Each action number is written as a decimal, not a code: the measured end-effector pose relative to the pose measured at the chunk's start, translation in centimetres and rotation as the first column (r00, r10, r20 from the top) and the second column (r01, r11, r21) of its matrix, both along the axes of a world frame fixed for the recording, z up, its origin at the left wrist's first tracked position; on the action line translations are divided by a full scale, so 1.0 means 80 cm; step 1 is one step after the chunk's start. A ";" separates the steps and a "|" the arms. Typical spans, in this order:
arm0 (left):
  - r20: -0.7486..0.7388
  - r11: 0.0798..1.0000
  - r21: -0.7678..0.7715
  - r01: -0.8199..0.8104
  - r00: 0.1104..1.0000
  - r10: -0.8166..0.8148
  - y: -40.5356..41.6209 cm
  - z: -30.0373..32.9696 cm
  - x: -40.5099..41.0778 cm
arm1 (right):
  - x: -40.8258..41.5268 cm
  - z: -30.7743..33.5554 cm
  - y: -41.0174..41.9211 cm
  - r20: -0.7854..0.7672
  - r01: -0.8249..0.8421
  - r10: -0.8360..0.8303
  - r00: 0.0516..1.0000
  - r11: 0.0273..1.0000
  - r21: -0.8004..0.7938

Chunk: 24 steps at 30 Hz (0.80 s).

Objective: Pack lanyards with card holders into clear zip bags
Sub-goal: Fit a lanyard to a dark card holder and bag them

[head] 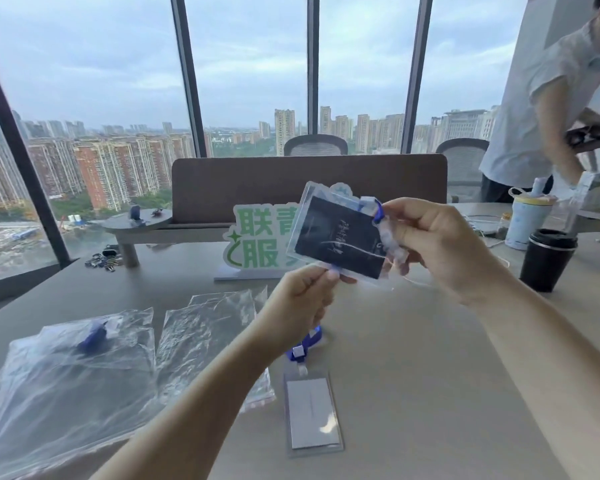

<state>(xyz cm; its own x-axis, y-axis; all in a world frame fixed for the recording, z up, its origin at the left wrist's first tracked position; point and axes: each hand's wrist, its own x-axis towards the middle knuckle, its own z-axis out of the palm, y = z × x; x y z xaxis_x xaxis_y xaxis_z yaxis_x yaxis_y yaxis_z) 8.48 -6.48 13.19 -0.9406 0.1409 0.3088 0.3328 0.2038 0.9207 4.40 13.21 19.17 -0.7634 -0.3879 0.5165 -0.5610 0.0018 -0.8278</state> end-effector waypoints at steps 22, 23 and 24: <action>-0.012 0.995 0.089 0.042 0.999 -0.041 -0.018 0.006 -0.049 | -0.024 -0.020 0.007 0.401 -0.271 0.310 0.862 0.950 -0.153; 0.004 0.992 0.115 0.054 0.998 -0.055 -0.017 0.001 -0.049 | -0.026 -0.024 0.003 0.417 -0.208 0.311 0.854 0.939 -0.275; 0.013 0.989 0.125 0.078 0.997 -0.080 -0.014 -0.003 -0.048 | -0.028 -0.024 -0.002 0.421 -0.127 0.273 0.865 0.931 -0.343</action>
